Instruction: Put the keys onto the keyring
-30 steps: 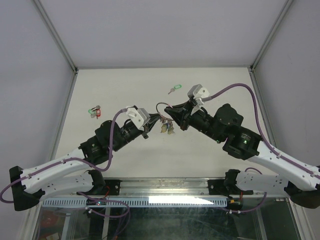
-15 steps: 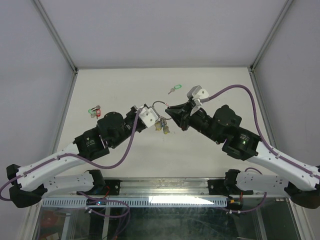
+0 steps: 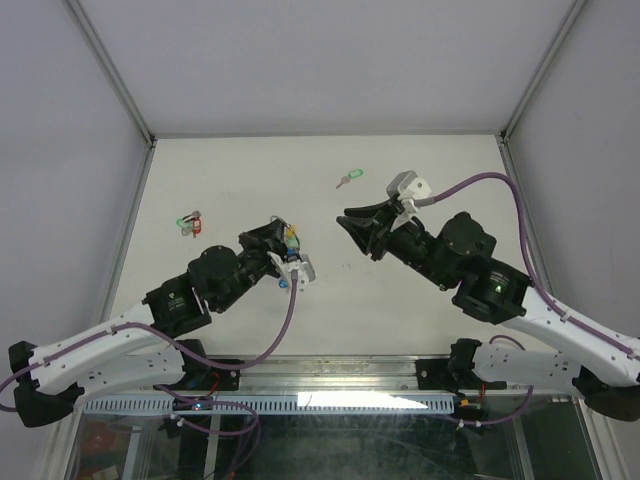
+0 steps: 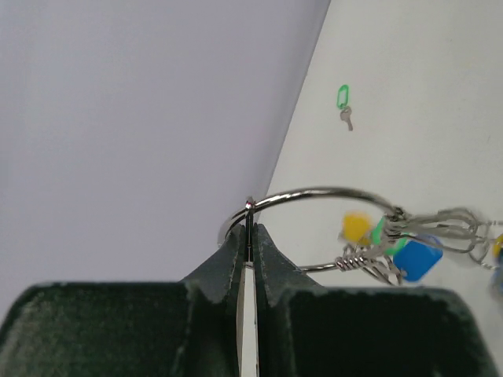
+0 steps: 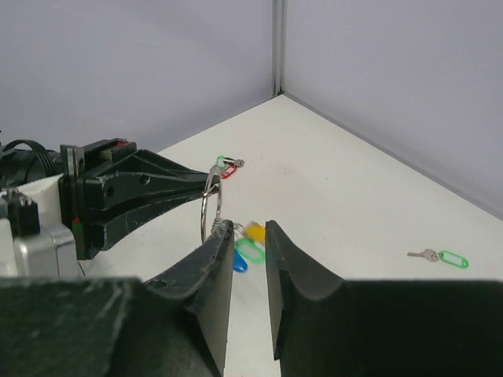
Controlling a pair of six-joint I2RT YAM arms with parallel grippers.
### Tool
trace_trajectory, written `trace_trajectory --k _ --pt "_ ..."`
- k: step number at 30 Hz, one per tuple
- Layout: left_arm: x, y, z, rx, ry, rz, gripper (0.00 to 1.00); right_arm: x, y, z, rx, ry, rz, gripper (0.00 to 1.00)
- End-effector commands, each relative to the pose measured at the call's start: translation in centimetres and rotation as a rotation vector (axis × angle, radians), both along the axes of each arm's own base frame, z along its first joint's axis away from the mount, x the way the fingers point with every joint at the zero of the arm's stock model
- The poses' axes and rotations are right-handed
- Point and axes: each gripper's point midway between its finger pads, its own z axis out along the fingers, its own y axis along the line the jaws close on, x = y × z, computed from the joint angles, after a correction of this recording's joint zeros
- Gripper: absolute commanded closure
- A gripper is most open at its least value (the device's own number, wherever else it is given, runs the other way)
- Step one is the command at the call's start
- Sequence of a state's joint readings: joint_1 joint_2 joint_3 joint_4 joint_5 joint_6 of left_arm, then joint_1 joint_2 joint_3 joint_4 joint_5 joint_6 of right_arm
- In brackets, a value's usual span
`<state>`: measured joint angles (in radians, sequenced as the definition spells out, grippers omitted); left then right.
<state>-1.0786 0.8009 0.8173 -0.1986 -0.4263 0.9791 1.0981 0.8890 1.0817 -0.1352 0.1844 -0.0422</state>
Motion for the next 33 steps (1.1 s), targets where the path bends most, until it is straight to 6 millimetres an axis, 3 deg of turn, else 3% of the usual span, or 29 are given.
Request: trace_trajectory --k 1,7,12,16,22,25,28,33 --pt "-0.4 1.1 2.8 0.091 -0.230 -0.037 1.00 0.1 -1.3 1.4 0.049 -0.034 -0.038 0.75" --pt "-1.9 1.1 1.3 0.351 -0.341 -0.169 1.00 -0.1 -1.5 0.6 0.033 -0.024 -0.029 0.75" --pt "-1.9 1.1 0.4 0.515 -0.376 -0.208 1.00 -1.0 -0.8 -0.3 -0.005 -0.009 0.034 0.75" --pt "-2.2 1.3 -2.1 0.707 -0.326 -0.288 1.00 -0.7 -0.8 -1.3 -0.025 0.005 0.016 0.77" --pt "-1.2 4.3 -4.8 1.016 -0.289 -0.242 1.00 0.7 -0.6 -4.0 -0.093 0.080 -0.011 0.80" --pt "-0.9 4.9 -4.1 1.062 -0.317 -0.213 1.00 1.9 0.0 -5.7 -0.107 0.195 0.040 0.80" --pt "-0.9 4.6 -2.2 1.045 -0.388 -0.203 1.00 2.7 0.5 -6.2 -0.060 0.245 0.134 0.77" --pt "-0.9 3.7 -0.1 1.076 -0.498 -0.225 1.00 -0.1 2.3 -5.7 0.010 0.144 0.409 0.65"
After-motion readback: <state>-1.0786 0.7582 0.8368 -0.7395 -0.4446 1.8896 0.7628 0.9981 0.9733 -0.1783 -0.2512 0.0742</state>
